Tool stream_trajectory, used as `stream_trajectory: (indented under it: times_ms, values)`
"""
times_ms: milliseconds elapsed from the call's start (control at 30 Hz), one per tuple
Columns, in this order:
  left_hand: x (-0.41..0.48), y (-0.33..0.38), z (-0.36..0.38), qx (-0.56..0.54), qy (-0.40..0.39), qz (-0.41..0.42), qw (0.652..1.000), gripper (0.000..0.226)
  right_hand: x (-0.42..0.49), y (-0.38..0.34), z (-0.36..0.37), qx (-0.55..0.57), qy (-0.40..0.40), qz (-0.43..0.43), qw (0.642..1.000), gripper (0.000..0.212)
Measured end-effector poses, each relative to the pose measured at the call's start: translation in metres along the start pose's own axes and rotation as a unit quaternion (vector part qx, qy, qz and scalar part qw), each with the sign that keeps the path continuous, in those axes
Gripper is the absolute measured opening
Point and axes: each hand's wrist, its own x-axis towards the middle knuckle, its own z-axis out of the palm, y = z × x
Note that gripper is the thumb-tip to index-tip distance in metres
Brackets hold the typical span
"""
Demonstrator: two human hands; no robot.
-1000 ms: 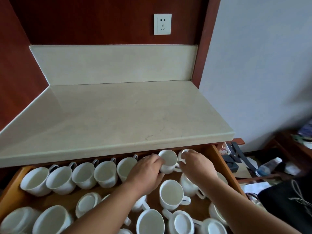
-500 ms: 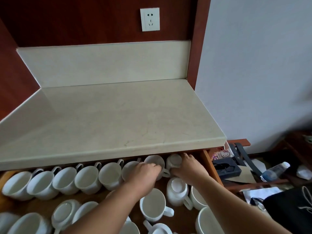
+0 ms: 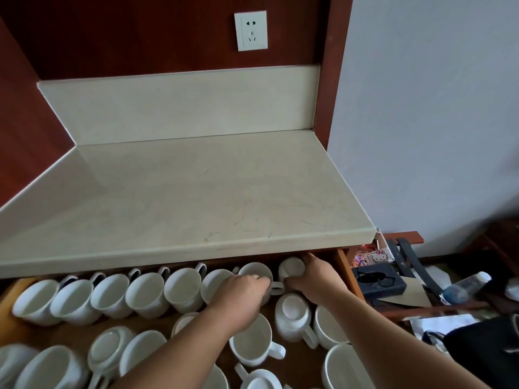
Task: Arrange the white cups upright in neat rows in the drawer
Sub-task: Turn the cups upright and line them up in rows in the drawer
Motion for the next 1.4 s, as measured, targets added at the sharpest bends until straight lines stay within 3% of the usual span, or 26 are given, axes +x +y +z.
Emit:
stream_trajectory:
  times_ms: [300,400,467,700,767,867,933,1067,1200,1300,1367,1400]
  values:
    - [-0.006,-0.006,-0.002,-0.106,0.034,-0.006,0.994,0.009,-0.034,0.001,-0.012,-0.047,0.089,-0.012,0.995,0.062]
    - [-0.013,-0.012,-0.006,-0.165,0.053,-0.02,0.985,0.034,-0.047,0.001,-0.013,-0.069,0.106,-0.024,0.992,0.068]
    - [-0.018,-0.013,-0.011,-0.2,0.073,-0.04,0.976,0.037,-0.055,0.001,-0.015,-0.09,0.109,-0.043,0.989,0.076]
    - [-0.034,-0.008,-0.029,-0.405,0.101,-0.089,0.904,0.03,-0.096,-0.011,-0.029,-0.14,0.146,-0.12,0.972,0.084]
    - [-0.038,-0.002,-0.038,-0.476,0.072,-0.099,0.871,0.046,-0.11,-0.027,-0.042,-0.159,0.149,-0.138,0.966,0.084]
    - [-0.046,0.007,-0.058,-0.641,-0.022,-0.069,0.764,0.066,-0.131,-0.066,-0.064,-0.188,0.095,-0.171,0.963,0.077]
    - [-0.052,0.009,-0.067,-0.701,-0.082,-0.022,0.708,0.064,-0.146,-0.1,-0.076,-0.216,0.046,-0.186,0.957,0.063]
    - [-0.073,0.003,-0.078,-0.744,-0.125,0.02,0.656,0.058,-0.163,-0.146,-0.078,-0.27,-0.003,-0.179,0.946,0.057]
    - [-0.093,-0.008,-0.072,-0.776,-0.131,-0.045,0.615,0.059,-0.164,-0.15,-0.069,-0.144,-0.019,-0.129,0.981,0.08]
    - [-0.104,-0.015,-0.062,-0.832,-0.098,-0.124,0.531,0.059,-0.168,-0.137,-0.057,-0.005,0.044,-0.127,0.991,0.087]
    - [-0.112,-0.015,-0.059,-0.864,-0.077,-0.176,0.466,0.065,-0.173,-0.125,-0.043,0.075,0.011,-0.128,0.989,0.093]
    - [-0.115,-0.013,-0.059,-0.868,-0.076,-0.197,0.45,0.067,-0.176,-0.12,-0.034,0.086,-0.025,-0.13,0.987,0.099]
